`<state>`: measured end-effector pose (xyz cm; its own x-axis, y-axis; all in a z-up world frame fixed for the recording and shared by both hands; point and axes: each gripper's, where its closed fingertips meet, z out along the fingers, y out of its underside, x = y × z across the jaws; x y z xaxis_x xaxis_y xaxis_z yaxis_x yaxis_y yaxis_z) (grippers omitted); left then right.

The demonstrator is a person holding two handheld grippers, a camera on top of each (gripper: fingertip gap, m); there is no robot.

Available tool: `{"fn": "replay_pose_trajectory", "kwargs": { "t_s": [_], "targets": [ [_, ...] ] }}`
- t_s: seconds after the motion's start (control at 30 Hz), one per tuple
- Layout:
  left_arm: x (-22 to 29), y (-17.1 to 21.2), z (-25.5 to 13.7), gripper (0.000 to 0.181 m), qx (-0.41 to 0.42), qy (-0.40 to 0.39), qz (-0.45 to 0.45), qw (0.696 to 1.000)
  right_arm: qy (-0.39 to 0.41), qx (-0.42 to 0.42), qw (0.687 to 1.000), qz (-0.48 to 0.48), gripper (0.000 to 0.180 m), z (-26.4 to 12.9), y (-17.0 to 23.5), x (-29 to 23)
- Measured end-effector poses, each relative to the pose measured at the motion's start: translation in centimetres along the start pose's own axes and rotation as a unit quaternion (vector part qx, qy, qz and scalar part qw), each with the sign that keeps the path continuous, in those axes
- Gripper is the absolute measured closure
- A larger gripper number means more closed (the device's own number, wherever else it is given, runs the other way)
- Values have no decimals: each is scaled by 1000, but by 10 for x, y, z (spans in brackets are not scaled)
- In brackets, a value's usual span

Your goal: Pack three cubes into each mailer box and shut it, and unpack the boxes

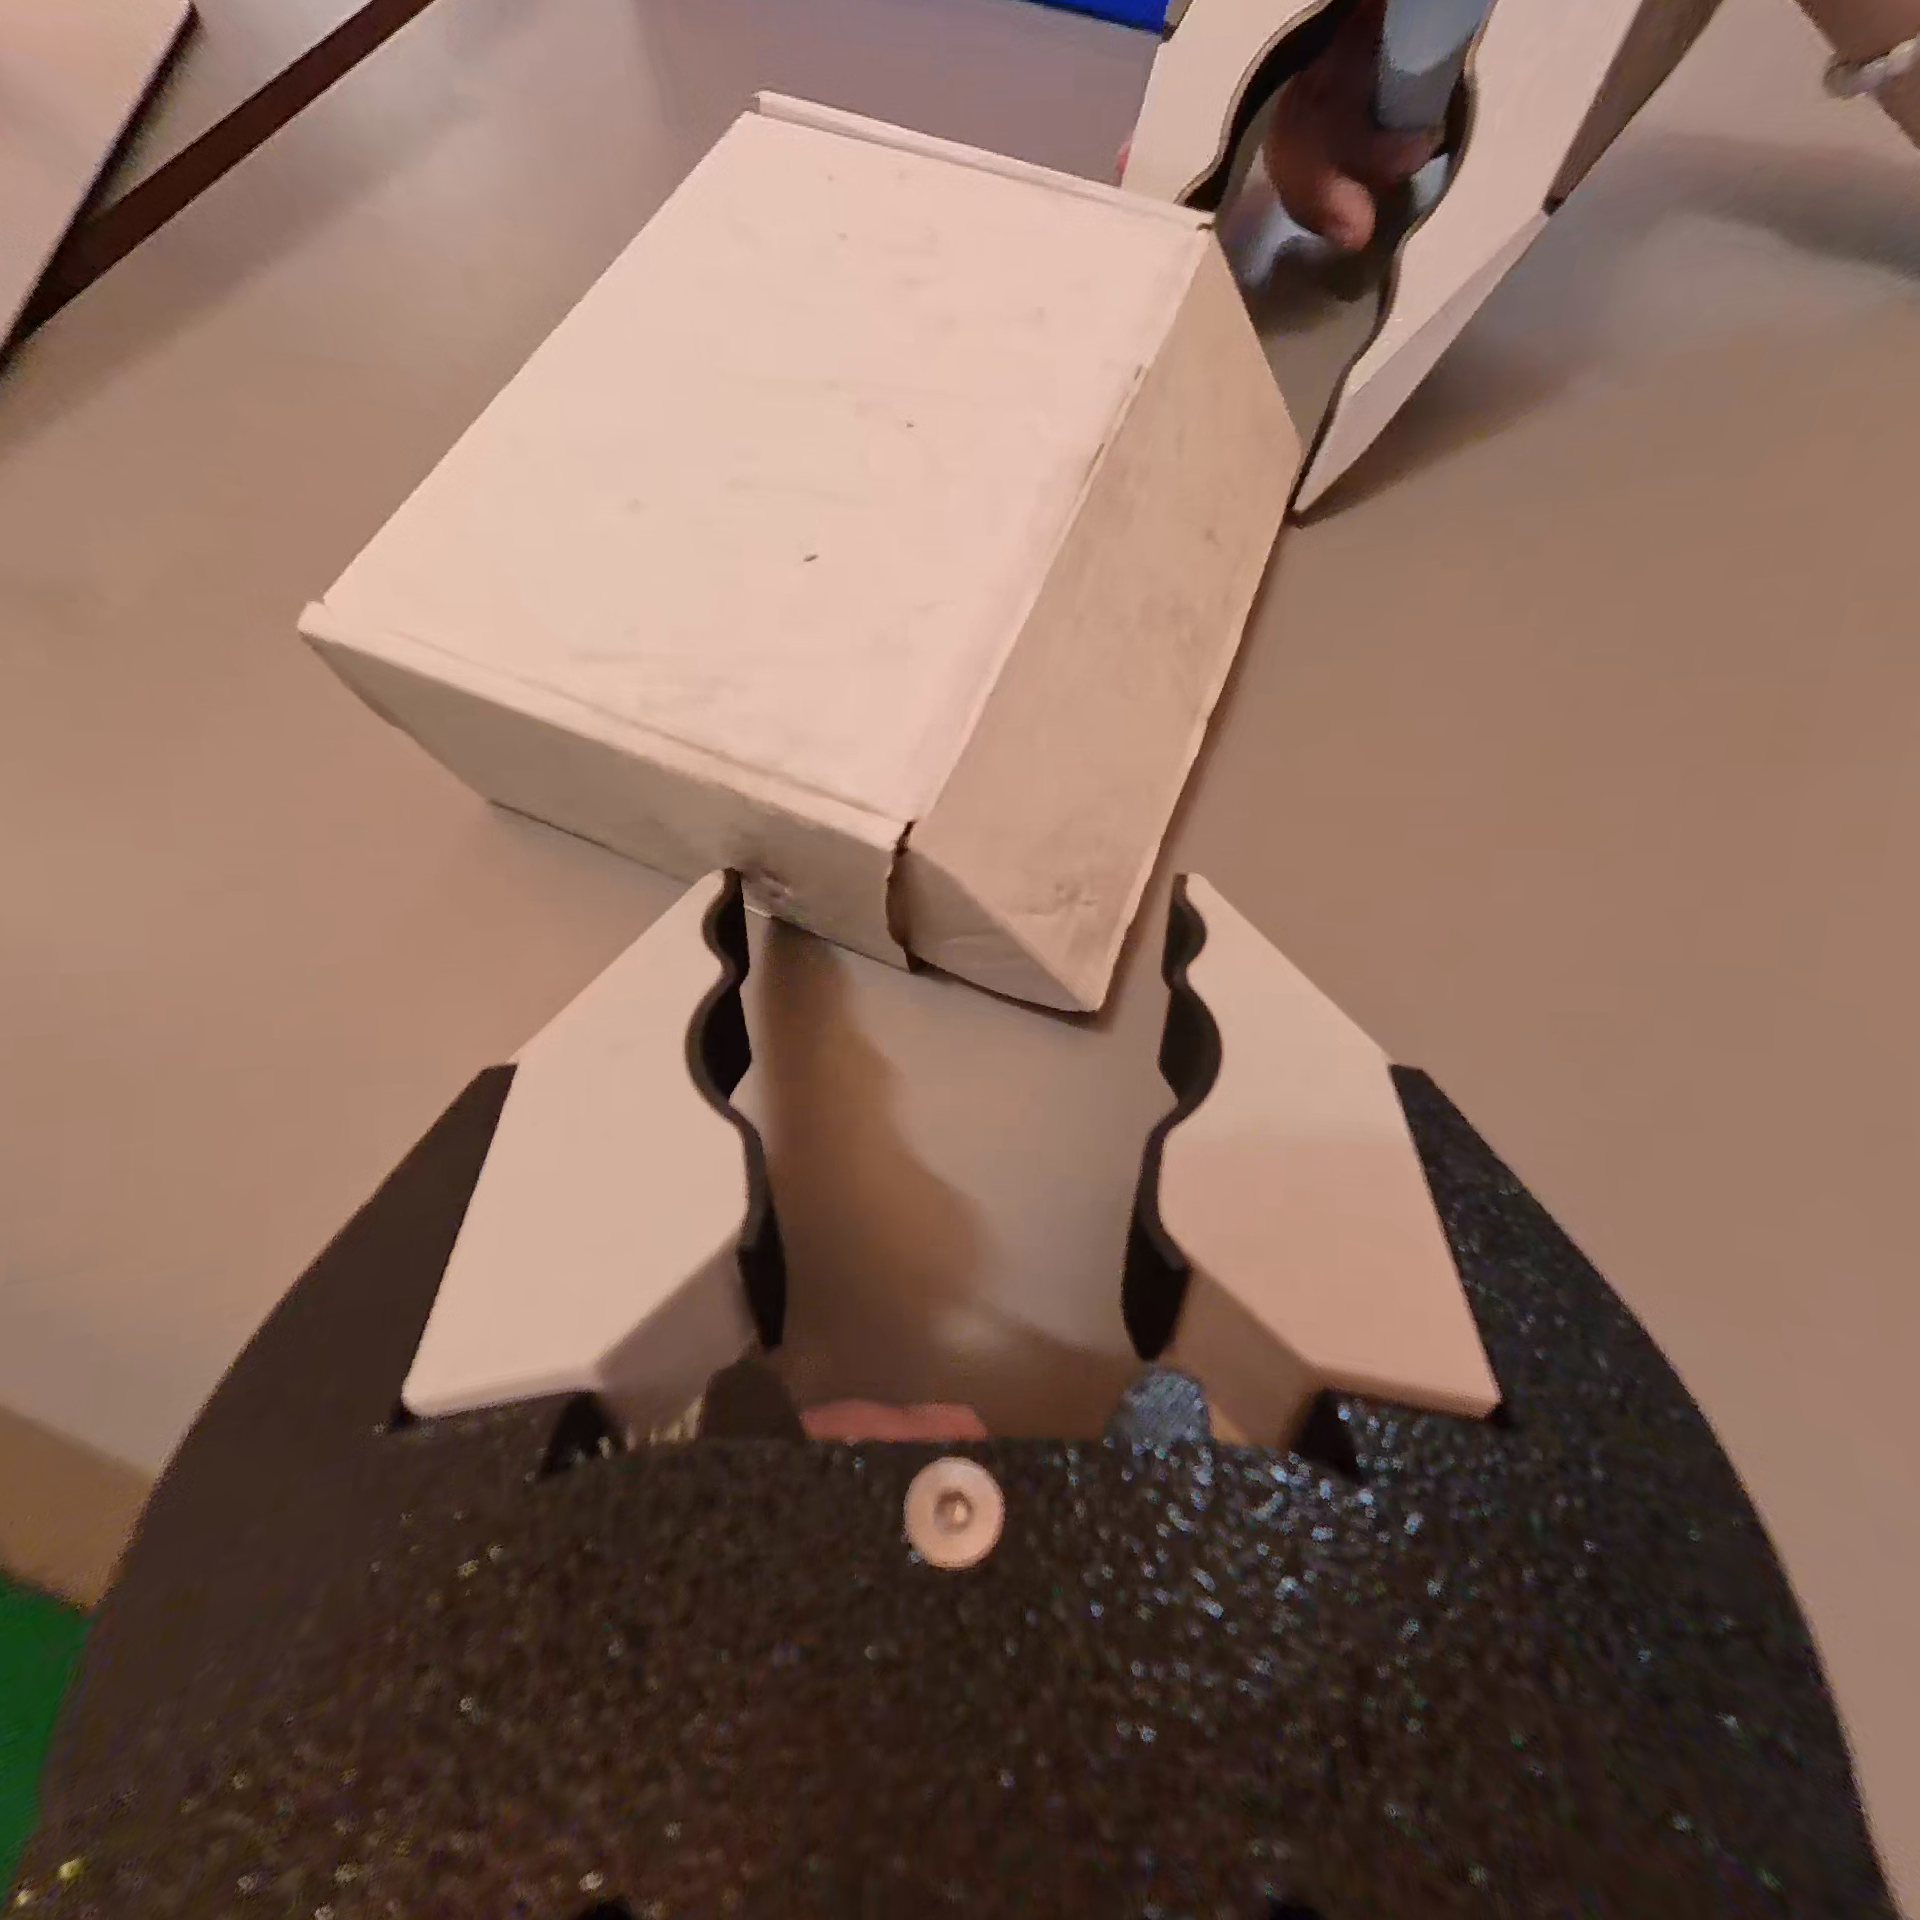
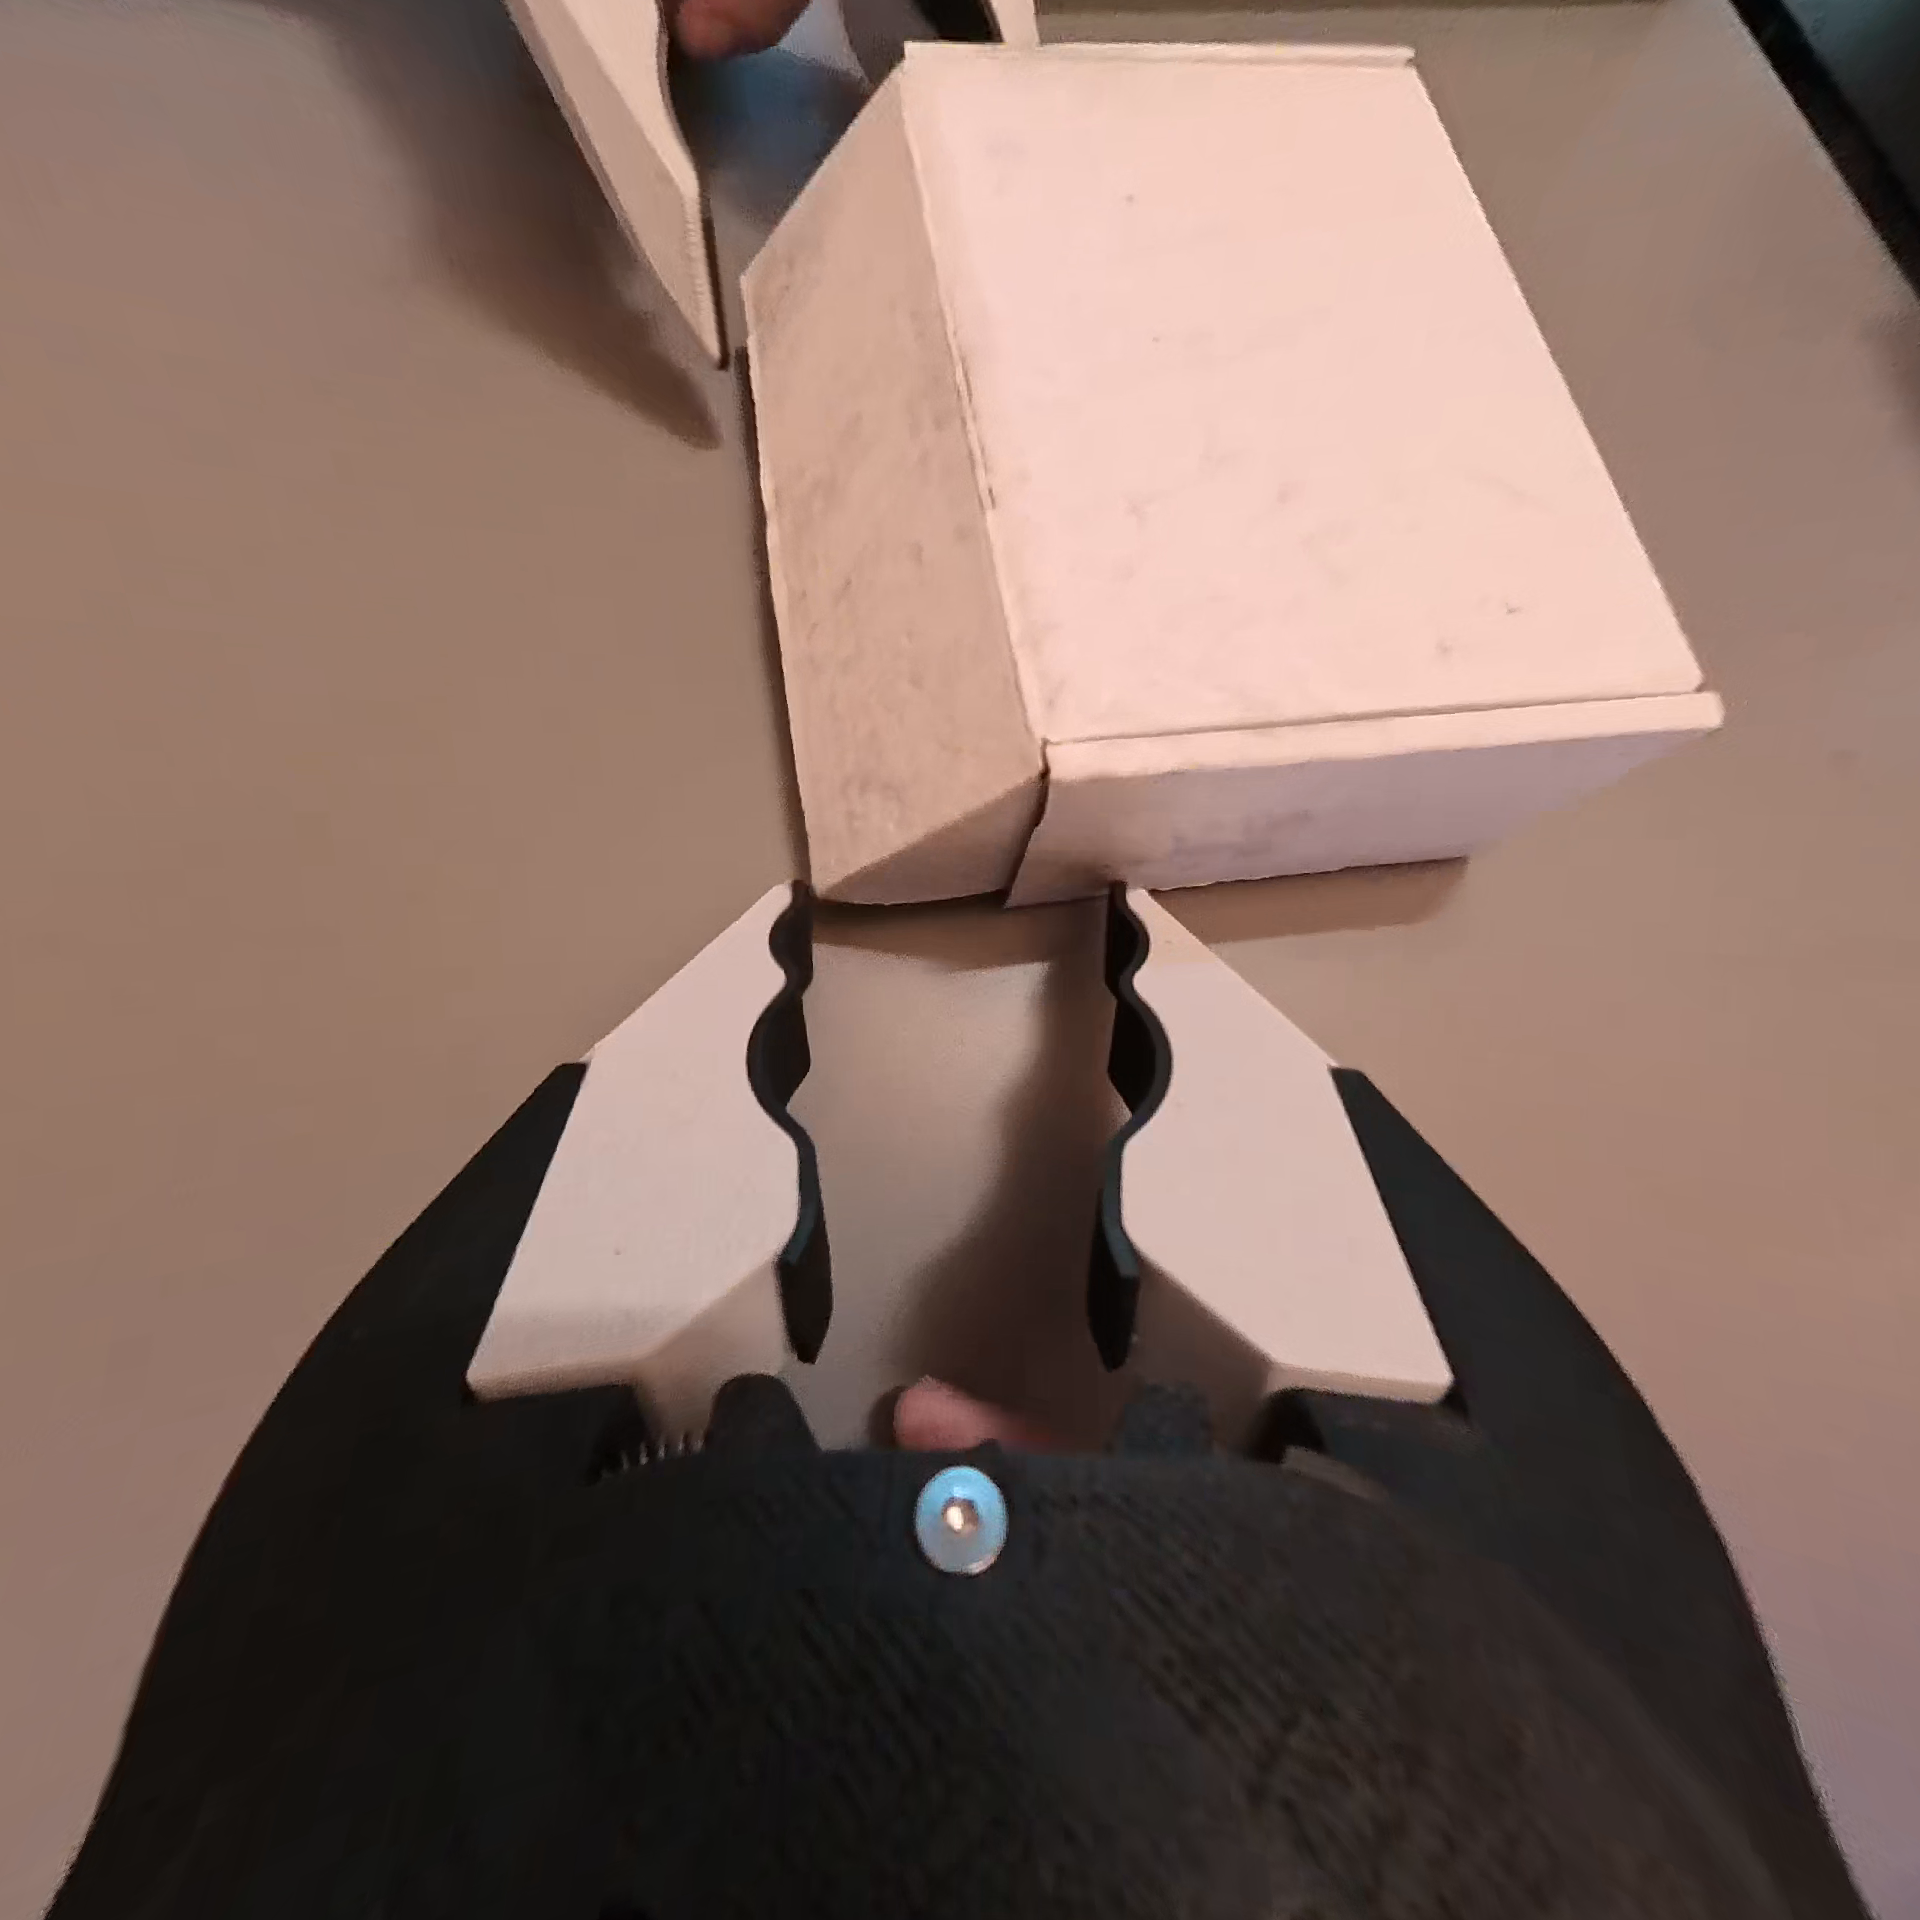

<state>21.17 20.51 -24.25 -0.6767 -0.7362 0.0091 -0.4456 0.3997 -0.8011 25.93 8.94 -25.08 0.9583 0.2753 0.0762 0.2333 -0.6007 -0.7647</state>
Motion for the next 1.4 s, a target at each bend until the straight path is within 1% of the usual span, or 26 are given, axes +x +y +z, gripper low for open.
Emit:
{"fn": "replay_pose_trajectory", "kwargs": {
  "t_s": [0.07, 0.13, 0.17, 0.23, 0.33, 0.37, 0.4, 0.43, 0.67, 0.73, 0.8, 1.07, 1.17, 1.4],
  "targets": [
    [3, -2, -2, 103, 12, 23, -8, 1000, -4, 13, 1000, 6, 122, -4, -2, 1],
    [4, -6, -6, 100, 28, 35, -12, 999, 7, 40, 999, 20, 107, -10, -8, 6],
    [2, -7, -7, 99, 32, 33, -17, 999, 14, 53, 998, 29, 102, -13, -11, 10],
    [-2, -6, -5, 101, 27, 33, -28, 999, 34, 60, 996, 54, 104, -16, -11, 20],
    [-3, -1, 2, 105, 0, 37, -24, 999, 24, 47, 997, 55, 103, -11, -9, 18],
    [-4, 0, 4, 105, -8, 33, -16, 999, 22, 45, 998, 49, 105, -10, -9, 16],
    [-5, 1, 6, 106, -13, 27, -6, 1000, 13, 45, 998, 38, 112, -9, -10, 12],
    [-7, 1, 7, 106, -15, 21, 4, 1000, 12, 44, 999, 28, 116, -8, -11, 9],
    [-9, 3, 7, 109, -21, 0, 56, 998, 38, 36, 999, 6, 119, -6, -10, 14],
    [-11, 5, 8, 113, -27, -10, 59, 998, 48, 31, 998, 0, 123, -4, -9, 16],
    [-11, 5, 8, 113, -25, -10, 62, 998, 55, 28, 998, -5, 124, -4, -8, 18],
    [-11, -2, -2, 120, 11, 29, 31, 999, 51, 21, 998, -5, 126, -1, -7, 17],
    [-13, 5, 3, 123, -14, 16, 42, 999, 51, 21, 998, -8, 129, -1, -7, 17],
    [-22, 6, 4, 135, -22, -30, 64, 997, 83, 12, 996, -30, 140, 4, -7, 27]
  ]
}}
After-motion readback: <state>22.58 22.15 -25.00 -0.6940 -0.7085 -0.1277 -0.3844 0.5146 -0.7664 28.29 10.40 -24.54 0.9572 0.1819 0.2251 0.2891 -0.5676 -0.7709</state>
